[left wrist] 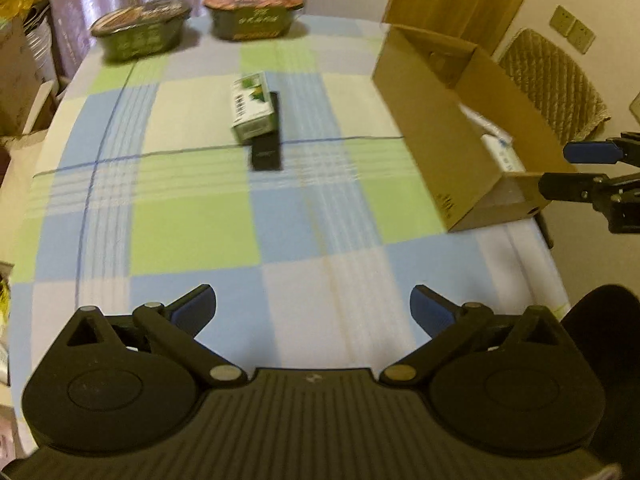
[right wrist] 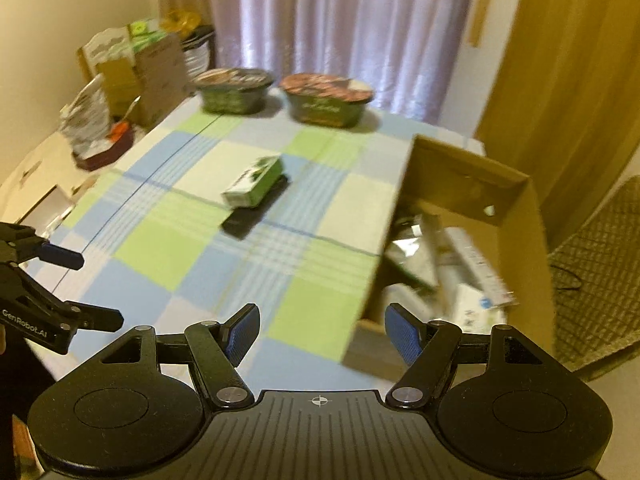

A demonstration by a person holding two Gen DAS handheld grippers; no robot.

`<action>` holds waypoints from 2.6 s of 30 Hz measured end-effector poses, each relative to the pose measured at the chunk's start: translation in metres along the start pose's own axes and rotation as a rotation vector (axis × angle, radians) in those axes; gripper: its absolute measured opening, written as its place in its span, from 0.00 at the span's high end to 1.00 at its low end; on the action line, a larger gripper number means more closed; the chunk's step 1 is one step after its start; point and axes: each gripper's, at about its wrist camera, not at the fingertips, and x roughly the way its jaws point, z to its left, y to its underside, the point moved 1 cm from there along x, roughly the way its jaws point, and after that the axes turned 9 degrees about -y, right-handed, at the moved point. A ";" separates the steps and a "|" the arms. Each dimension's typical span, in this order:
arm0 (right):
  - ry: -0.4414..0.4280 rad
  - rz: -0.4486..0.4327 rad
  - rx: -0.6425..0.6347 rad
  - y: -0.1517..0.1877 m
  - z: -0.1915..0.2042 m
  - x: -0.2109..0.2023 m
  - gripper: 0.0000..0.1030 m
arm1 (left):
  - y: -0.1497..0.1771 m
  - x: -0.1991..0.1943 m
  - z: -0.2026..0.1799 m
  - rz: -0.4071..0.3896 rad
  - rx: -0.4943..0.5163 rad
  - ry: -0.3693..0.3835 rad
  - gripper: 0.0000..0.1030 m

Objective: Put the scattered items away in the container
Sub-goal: 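Move both grippers back to the green medicine box and black remote, then grasp the green-and-white medicine box with the left gripper while the right grasps the black remote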

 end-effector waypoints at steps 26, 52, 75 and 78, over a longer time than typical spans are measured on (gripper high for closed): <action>-0.082 0.204 -0.157 -0.030 0.033 0.107 0.27 | -0.058 0.053 0.058 0.047 0.138 -0.062 0.02; -0.106 0.267 -0.719 -0.082 0.006 0.227 0.27 | -0.206 0.196 0.049 0.088 0.207 0.020 0.08; -0.236 0.330 -0.352 -0.117 -0.001 0.284 0.27 | -0.198 0.224 0.087 0.135 0.441 -0.048 0.60; -0.225 0.310 -0.211 -0.132 0.000 0.298 0.27 | -0.195 0.220 0.099 0.121 0.442 -0.062 0.51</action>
